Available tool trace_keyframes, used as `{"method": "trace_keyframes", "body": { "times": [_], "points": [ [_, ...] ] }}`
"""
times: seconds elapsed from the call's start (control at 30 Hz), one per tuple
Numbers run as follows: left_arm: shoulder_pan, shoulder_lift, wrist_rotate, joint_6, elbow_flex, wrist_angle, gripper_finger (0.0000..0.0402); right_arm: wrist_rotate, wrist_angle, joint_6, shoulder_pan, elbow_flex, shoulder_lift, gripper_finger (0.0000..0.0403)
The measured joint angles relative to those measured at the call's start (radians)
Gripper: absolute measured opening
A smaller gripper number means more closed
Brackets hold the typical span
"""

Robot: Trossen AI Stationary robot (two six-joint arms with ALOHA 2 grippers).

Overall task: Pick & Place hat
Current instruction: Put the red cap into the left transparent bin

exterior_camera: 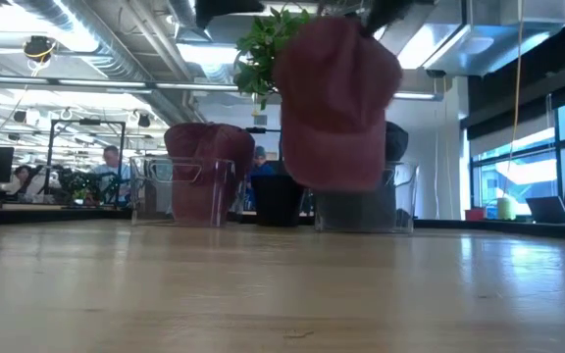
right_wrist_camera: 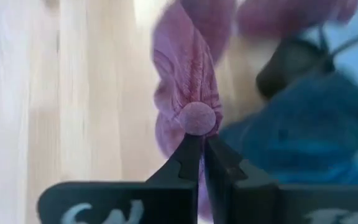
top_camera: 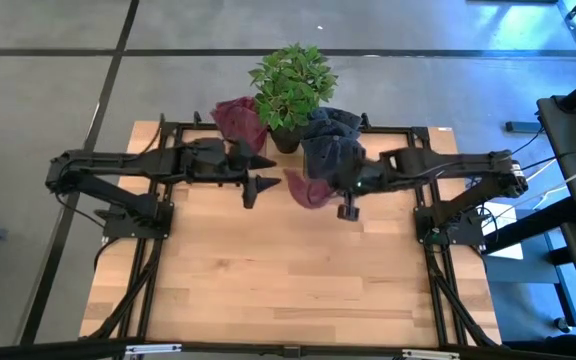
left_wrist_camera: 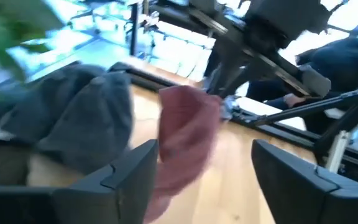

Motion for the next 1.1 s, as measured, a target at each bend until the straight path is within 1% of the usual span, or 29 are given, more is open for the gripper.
{"method": "trace_keyframes", "body": {
  "times": [0.07, 0.17, 0.27, 0.37, 0.47, 0.63, 0.7, 1.0, 1.1],
  "points": [
    [-0.010, 0.028, 0.026, 0.007, 0.000, 0.054, 0.0268, -0.001, 0.060, -0.032, -0.013, 0.019, 0.000, 0.0010],
    [-0.021, 0.062, 0.096, 0.023, 0.000, 0.137, 0.0282, -0.018, 0.122, -0.084, -0.030, 0.025, 0.002, 0.0010],
    [-0.023, 0.073, 0.180, 0.079, 0.000, 0.201, 0.0285, -0.064, 0.131, -0.105, -0.044, 0.025, 0.010, 0.0010],
    [-0.023, 0.073, 0.229, 0.101, 0.000, 0.221, 0.0283, -0.082, 0.141, -0.105, -0.044, 0.025, 0.015, 0.0010],
    [-0.023, 0.073, 0.222, 0.087, 0.000, 0.221, 0.0283, -0.089, 0.180, -0.108, -0.044, 0.025, 0.021, 0.0010],
    [-0.023, 0.071, 0.157, 0.088, 0.000, 0.225, 0.0285, -0.133, 0.249, -0.108, -0.044, 0.025, 0.027, 0.0010],
    [-0.023, 0.071, 0.127, 0.098, 0.000, 0.219, 0.0284, -0.136, 0.260, -0.109, -0.044, 0.025, 0.033, 0.0010],
    [-0.023, 0.070, 0.072, 0.113, 0.000, 0.099, 0.0281, -0.135, 0.326, -0.112, -0.044, 0.025, 0.041, 0.0010],
    [-0.023, 0.070, 0.067, 0.112, 0.000, 0.090, 0.0278, -0.135, 0.337, -0.112, -0.044, 0.025, 0.041, 0.0010]
  ]
}}
